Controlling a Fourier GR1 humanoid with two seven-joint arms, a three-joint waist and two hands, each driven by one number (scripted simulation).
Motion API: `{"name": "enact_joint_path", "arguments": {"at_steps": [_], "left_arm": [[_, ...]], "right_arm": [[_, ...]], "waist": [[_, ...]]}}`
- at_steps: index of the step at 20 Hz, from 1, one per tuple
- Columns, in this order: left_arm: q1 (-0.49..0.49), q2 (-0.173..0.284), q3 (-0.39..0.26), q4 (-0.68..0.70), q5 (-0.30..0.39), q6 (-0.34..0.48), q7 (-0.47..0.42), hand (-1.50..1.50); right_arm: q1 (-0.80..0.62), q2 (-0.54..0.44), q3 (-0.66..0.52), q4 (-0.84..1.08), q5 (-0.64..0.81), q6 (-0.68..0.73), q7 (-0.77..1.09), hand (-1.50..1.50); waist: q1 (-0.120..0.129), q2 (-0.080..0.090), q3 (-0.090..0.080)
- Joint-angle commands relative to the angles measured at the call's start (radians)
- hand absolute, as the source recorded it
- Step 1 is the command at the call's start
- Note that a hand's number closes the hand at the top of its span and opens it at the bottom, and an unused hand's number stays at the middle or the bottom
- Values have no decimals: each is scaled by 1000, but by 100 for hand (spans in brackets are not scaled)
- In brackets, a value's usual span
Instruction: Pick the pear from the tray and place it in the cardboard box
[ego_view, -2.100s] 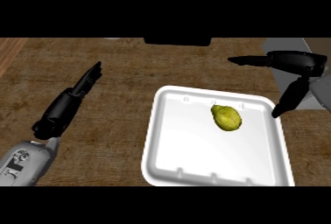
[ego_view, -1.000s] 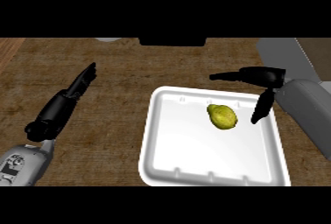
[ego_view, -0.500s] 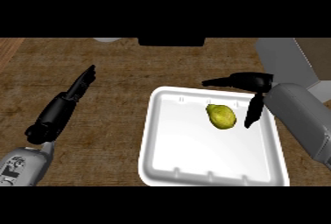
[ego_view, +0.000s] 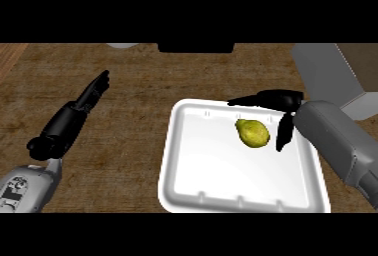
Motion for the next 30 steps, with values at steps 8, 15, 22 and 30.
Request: {"name": "enact_joint_path", "arguments": {"at_steps": [8,15,22,30], "left_arm": [[-48,-22,41,29,-13,-26,28,0],[-7,-57,28,28,-62,-20,-17,0],[-11,-42,26,23,-53,-39,-33,0],[-60,-76,-13,37,-59,-59,-27,0]], "right_arm": [[63,52,33,19,59,0,-199,150],[44,108,-57,55,31,-122,-241,150],[-185,37,-227,329,-11,-406,468,150],[-438,134,-212,418,61,-766,923,150]], "waist": [[-15,-1,0],[-9,-2,0],[41,14,-11],[95,32,-3]]}}
